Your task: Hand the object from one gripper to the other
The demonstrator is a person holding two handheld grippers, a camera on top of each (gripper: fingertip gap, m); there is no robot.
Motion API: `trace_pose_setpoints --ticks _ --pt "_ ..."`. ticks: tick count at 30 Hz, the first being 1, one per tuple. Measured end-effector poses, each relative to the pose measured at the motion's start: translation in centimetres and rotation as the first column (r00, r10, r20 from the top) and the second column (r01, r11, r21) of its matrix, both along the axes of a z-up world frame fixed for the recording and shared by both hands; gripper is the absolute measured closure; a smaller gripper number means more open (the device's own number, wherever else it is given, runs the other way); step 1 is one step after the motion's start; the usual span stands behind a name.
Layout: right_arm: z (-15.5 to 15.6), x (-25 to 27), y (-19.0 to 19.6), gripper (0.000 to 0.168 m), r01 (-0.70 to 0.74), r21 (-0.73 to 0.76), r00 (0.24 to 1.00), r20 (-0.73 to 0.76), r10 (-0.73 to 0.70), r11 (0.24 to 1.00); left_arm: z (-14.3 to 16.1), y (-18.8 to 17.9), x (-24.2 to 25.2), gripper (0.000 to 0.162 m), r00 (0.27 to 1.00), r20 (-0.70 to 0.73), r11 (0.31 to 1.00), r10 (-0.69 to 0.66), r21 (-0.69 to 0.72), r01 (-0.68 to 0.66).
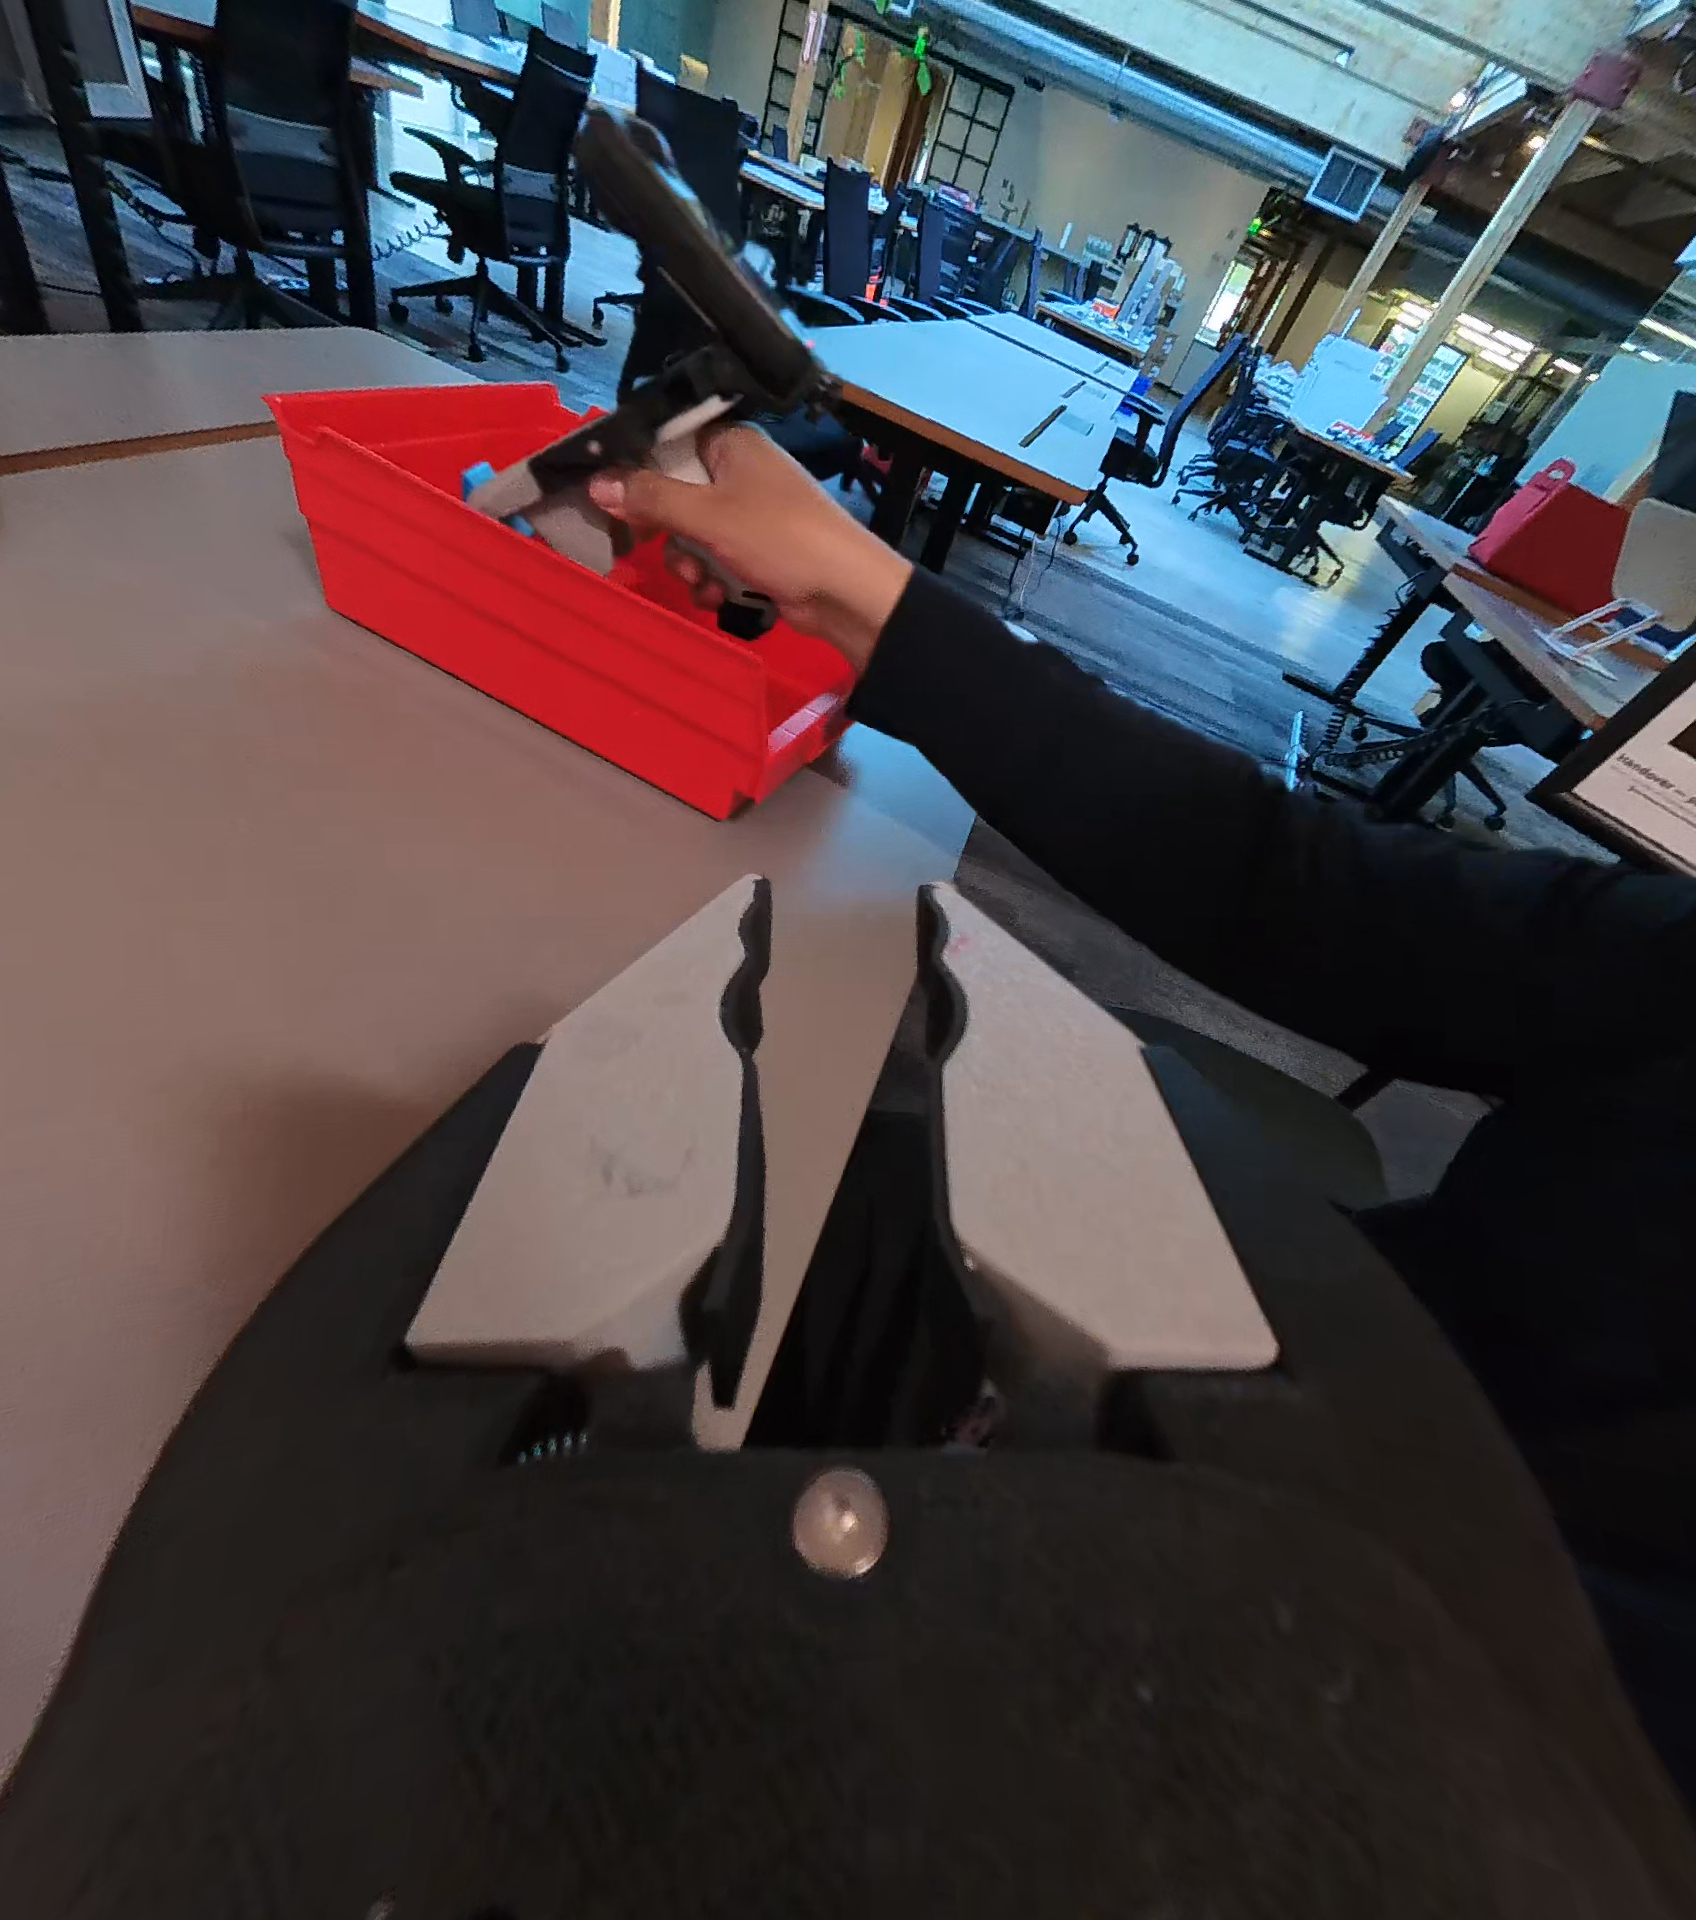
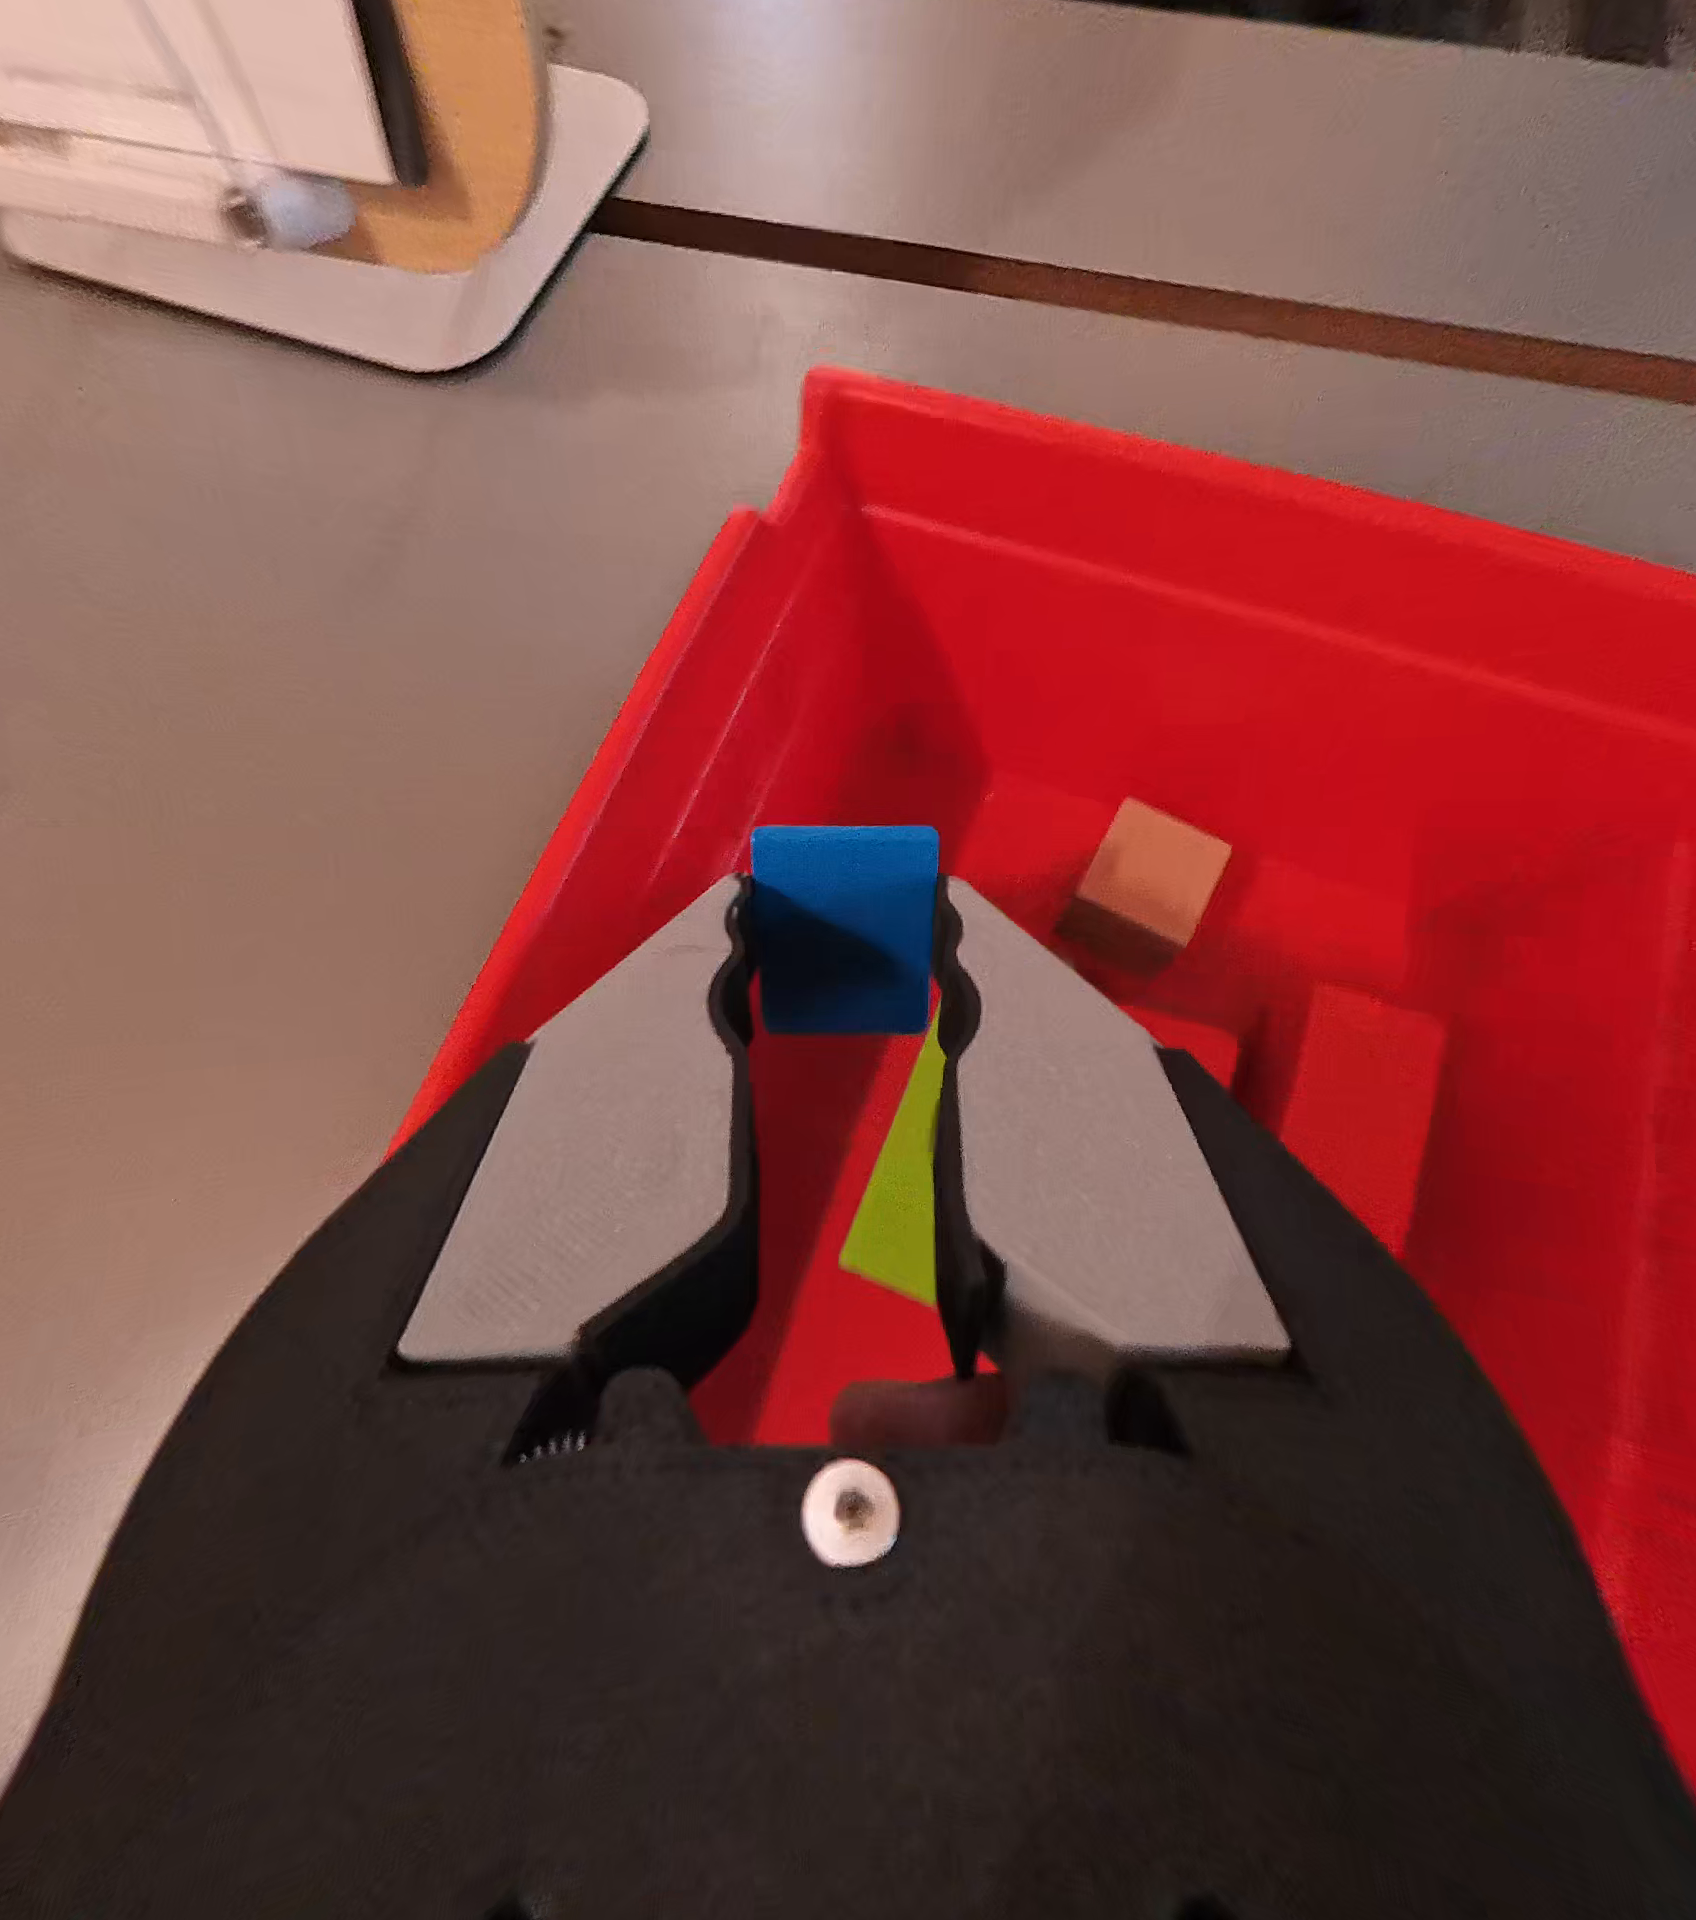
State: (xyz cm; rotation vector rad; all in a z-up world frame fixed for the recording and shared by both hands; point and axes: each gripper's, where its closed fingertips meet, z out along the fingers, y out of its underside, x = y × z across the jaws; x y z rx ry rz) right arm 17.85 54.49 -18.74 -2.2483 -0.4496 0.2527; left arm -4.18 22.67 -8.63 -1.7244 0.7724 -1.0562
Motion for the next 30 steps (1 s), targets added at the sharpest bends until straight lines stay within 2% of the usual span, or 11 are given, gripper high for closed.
trace_pose_setpoints --ticks 6,8,12,16,19,21,23,25,27,28,30 --pt "-3.7 -0.8 3.0 0.137 0.074 -0.112 0.996 -0.044 -0.080 0.991 -0.1 -0.2 -0.6 0.137 0.999 -0.028 1.000 0.016 0.015 -0.015" --pt "-4.7 -0.8 2.9 0.136 0.087 -0.126 0.996 -0.021 -0.090 0.988 0.2 -0.2 -1.1 0.137 1.000 -0.020 1.000 0.022 0.014 -0.022" --pt "-4.8 -0.7 1.6 0.135 0.059 -0.136 0.998 -0.023 -0.063 0.989 1.0 0.0 -3.1 0.135 0.997 -0.031 0.997 0.071 0.043 -0.070" --pt "-1.9 -0.1 -0.5 0.125 0.026 -0.068 0.994 -0.104 -0.033 0.997 1.9 1.5 -9.4 0.130 0.957 -0.078 0.958 0.279 0.086 -0.272" --pt "2.1 0.8 -2.9 0.123 0.020 0.060 0.987 -0.162 -0.010 0.998 1.7 3.0 -17.4 0.126 0.823 -0.158 0.837 0.546 0.134 -0.530" --pt "5.4 0.5 -5.4 0.123 -0.011 0.159 0.968 -0.245 0.050 0.987 1.8 3.1 -22.0 0.125 0.719 -0.181 0.742 0.671 0.164 -0.650" --pt "8.1 -0.4 -8.5 0.123 -0.061 0.240 0.940 -0.314 0.137 0.969 1.7 3.3 -25.2 0.124 0.656 -0.193 0.683 0.730 0.163 -0.712" --pt "9.4 -1.3 -11.4 0.122 -0.123 0.281 0.918 -0.333 0.217 0.952 0.7 4.1 -27.3 0.124 0.623 -0.231 0.659 0.748 0.142 -0.739" --pt "9.8 -2.0 -13.8 0.122 -0.180 0.301 0.909 -0.313 0.275 0.937 -1.2 5.5 -28.4 0.124 0.624 -0.302 0.675 0.720 0.096 -0.732" --pt "9.8 -2.4 -14.9 0.122 -0.205 0.309 0.906 -0.299 0.300 0.929 -2.4 6.2 -28.2 0.125 0.659 -0.333 0.709 0.674 0.042 -0.704" --pt "9.6 -2.9 -16.2 0.123 -0.234 0.320 0.903 -0.278 0.327 0.918 -5.1 6.8 -26.0 0.128 0.779 -0.382 0.811 0.497 -0.115 -0.573"
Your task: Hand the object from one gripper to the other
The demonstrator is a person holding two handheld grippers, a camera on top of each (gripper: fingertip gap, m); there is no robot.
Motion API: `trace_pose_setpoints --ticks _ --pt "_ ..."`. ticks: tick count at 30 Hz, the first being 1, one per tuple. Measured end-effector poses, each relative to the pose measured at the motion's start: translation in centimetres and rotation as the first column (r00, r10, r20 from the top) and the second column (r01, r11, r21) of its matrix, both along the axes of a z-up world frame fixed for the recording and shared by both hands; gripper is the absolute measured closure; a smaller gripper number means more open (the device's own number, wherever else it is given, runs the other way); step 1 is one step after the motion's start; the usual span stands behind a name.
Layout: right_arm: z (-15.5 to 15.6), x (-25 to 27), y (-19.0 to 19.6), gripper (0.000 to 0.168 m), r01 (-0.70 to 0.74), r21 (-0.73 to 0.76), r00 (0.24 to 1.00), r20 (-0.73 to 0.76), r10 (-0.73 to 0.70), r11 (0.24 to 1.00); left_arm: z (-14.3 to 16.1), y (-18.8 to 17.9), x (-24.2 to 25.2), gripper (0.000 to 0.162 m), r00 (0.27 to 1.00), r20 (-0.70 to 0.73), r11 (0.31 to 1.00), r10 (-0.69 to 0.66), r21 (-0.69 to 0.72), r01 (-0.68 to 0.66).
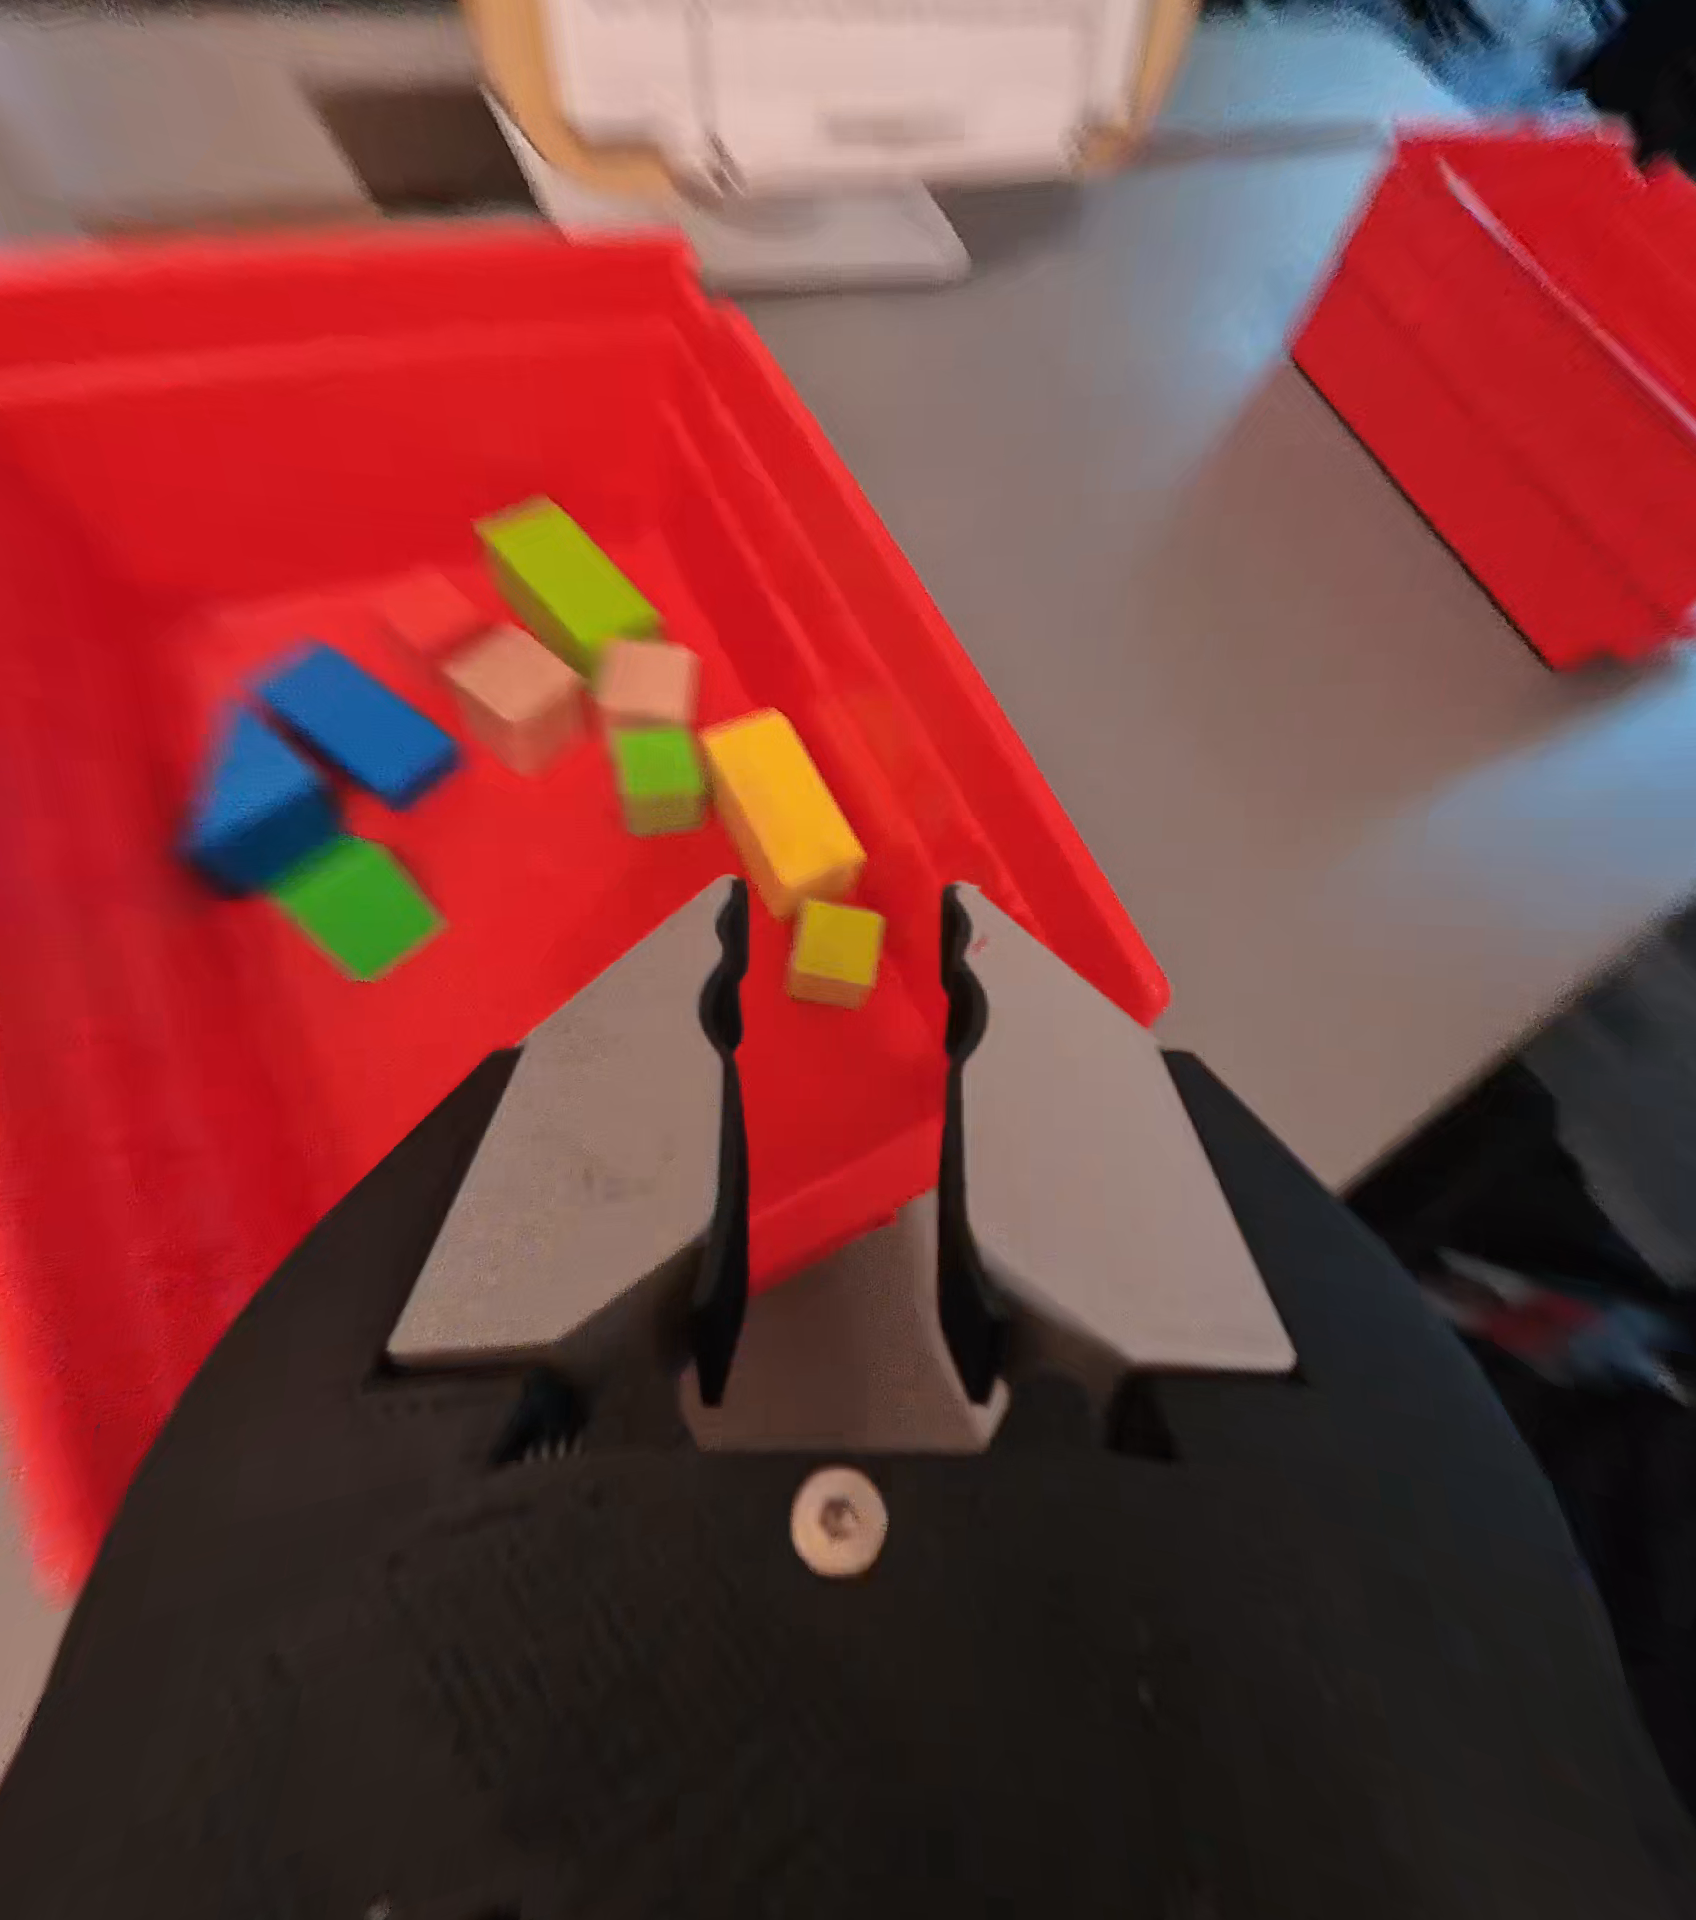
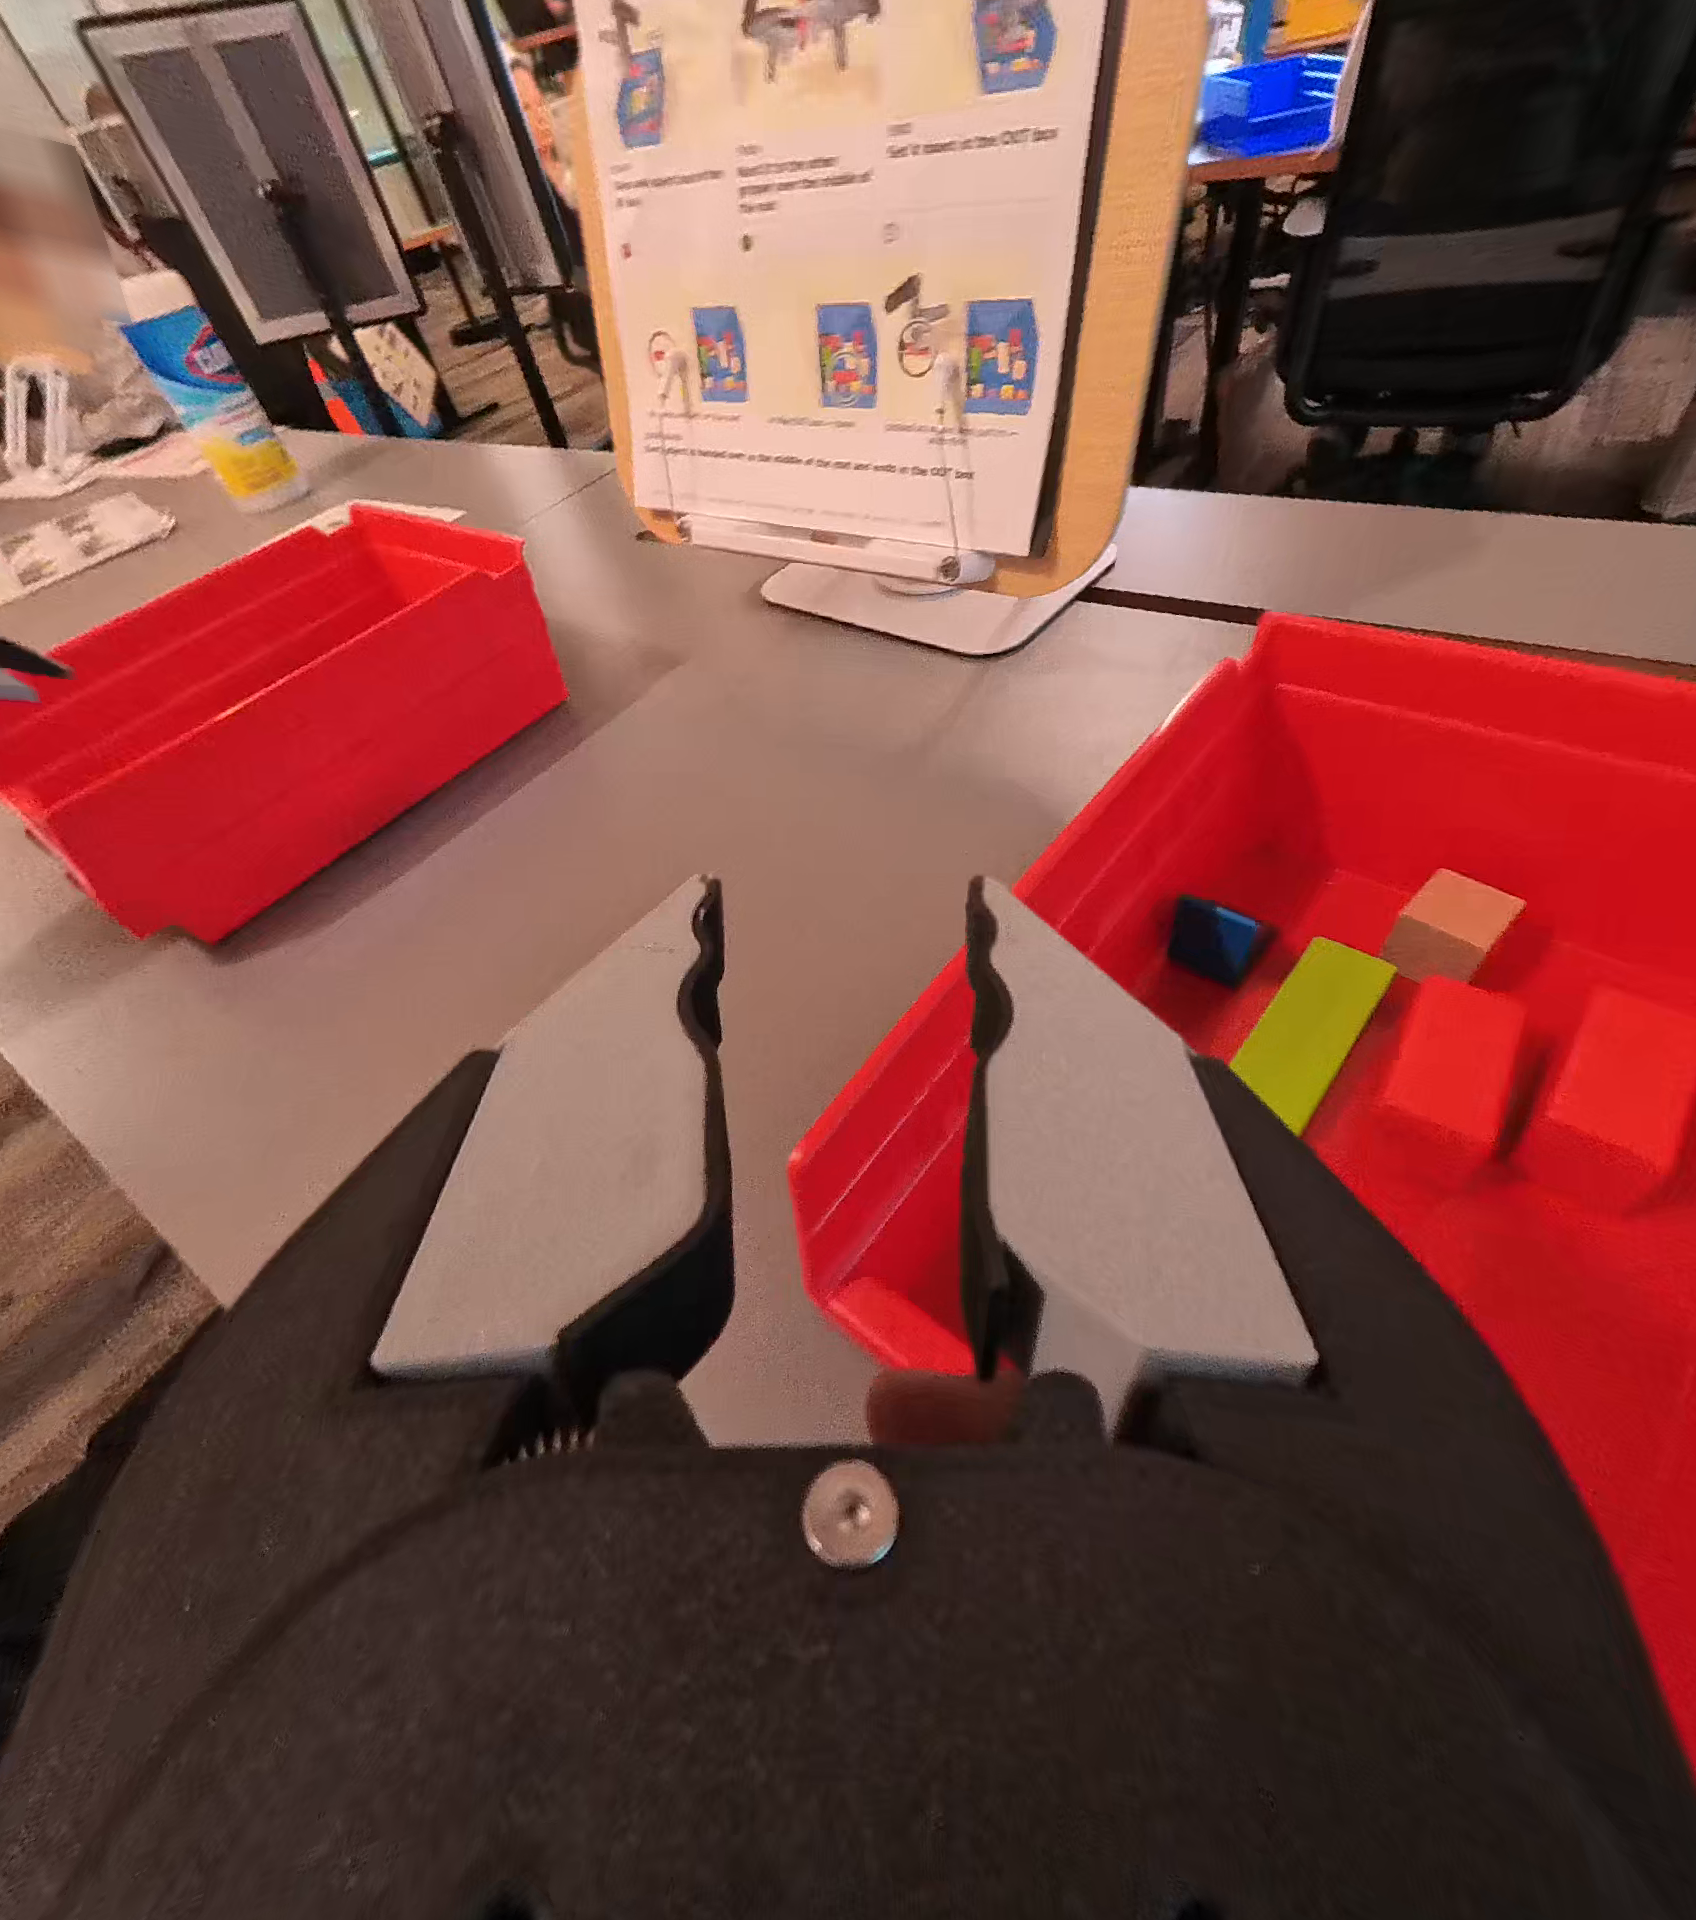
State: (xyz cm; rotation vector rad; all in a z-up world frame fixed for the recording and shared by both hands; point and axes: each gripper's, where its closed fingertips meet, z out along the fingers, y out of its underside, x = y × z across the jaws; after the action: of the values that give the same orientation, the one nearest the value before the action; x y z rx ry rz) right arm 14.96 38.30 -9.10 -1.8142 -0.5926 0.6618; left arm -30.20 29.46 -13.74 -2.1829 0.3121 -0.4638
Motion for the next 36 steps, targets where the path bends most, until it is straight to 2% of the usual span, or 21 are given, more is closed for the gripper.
trace_pose_setpoints --ticks 1,3,5,7,12,15,16,19,22,24,26,29,31,33,34,36 --pt "-0.1 -0.3 -0.4 0.123 -0.016 -0.004 1.000 0.015 0.016 1.000 -1.4 0.1 0.9 0.124 0.998 0.014 0.994 -0.067 -0.085 0.068" --pt "-0.1 -0.7 -1.1 0.121 -0.041 -0.013 0.998 0.042 0.042 0.999 -4.4 0.5 1.3 0.119 0.990 -0.048 0.966 -0.130 -0.232 0.115" --pt "0.2 -1.1 -1.5 0.122 -0.048 0.003 0.998 0.038 0.048 0.999 -6.1 1.0 1.5 0.120 0.973 -0.142 0.945 -0.181 -0.300 0.132" --pt "0.3 -1.4 -2.0 0.122 -0.070 0.000 0.997 0.040 0.070 0.998 -7.2 1.0 2.4 0.117 0.955 -0.175 0.916 -0.239 -0.367 0.162" --pt "0.5 -1.7 -2.5 0.122 -0.085 0.002 0.996 0.039 0.085 0.996 -8.7 1.7 3.2 0.121 0.910 -0.288 0.885 -0.298 -0.440 0.151" --pt "0.7 -1.5 -2.7 0.122 -0.086 0.008 0.996 0.035 0.086 0.996 -10.9 1.6 1.5 0.121 0.864 -0.394 0.851 -0.314 -0.520 0.071" --pt "0.7 -1.4 -2.8 0.122 -0.087 0.010 0.996 0.035 0.086 0.996 -11.5 1.6 1.3 0.119 0.853 -0.408 0.840 -0.326 -0.540 0.063" --pt "0.8 -1.1 -2.9 0.122 -0.092 0.010 0.995 0.026 0.092 0.996 -12.1 2.0 1.4 0.136 0.860 -0.390 0.837 -0.329 -0.543 0.074" --pt "0.9 -0.9 -2.9 0.122 -0.094 0.010 0.995 0.016 0.094 0.996 -11.9 2.3 1.2 0.137 0.855 -0.406 0.849 -0.322 -0.524 0.071" --pt "1.1 -1.0 -3.2 0.122 -0.108 0.009 0.994 0.007 0.108 0.994 -11.0 2.7 0.6 0.137 0.845 -0.454 0.882 -0.282 -0.469 0.043" --pt "1.4 -1.3 -3.7 0.122 -0.126 0.011 0.992 0.003 0.126 0.992 -9.1 3.4 0.0 0.136 0.837 -0.506 0.934 -0.207 -0.357 0.016" --pt "1.8 -2.4 -4.7 0.123 -0.163 0.022 0.987 0.001 0.163 0.986 -4.9 4.1 -0.3 0.137 0.821 -0.567 0.994 -0.058 -0.110 -0.006" --pt "2.0 -3.4 -5.5 0.122 -0.197 0.027 0.980 0.001 0.197 0.980 -2.0 4.3 -0.6 0.137 0.794 -0.604 0.997 0.070 0.076 -0.031" --pt "2.0 -4.8 -6.4 0.122 -0.238 0.025 0.971 0.007 0.238 0.971 1.0 4.2 -0.6 0.137 0.763 -0.615 0.963 0.201 0.268 -0.038" --pt "1.9 -5.6 -7.0 0.122 -0.263 0.023 0.965 0.011 0.262 0.965 2.9 4.0 -0.3 0.137 0.746 -0.605 0.920 0.277 0.390 -0.026" --pt "1.7 -7.4 -8.4 0.122 -0.322 0.017 0.947 0.014 0.322 0.947 7.0 2.6 1.0 0.137 0.725 -0.547 0.788 0.418 0.616 0.010"
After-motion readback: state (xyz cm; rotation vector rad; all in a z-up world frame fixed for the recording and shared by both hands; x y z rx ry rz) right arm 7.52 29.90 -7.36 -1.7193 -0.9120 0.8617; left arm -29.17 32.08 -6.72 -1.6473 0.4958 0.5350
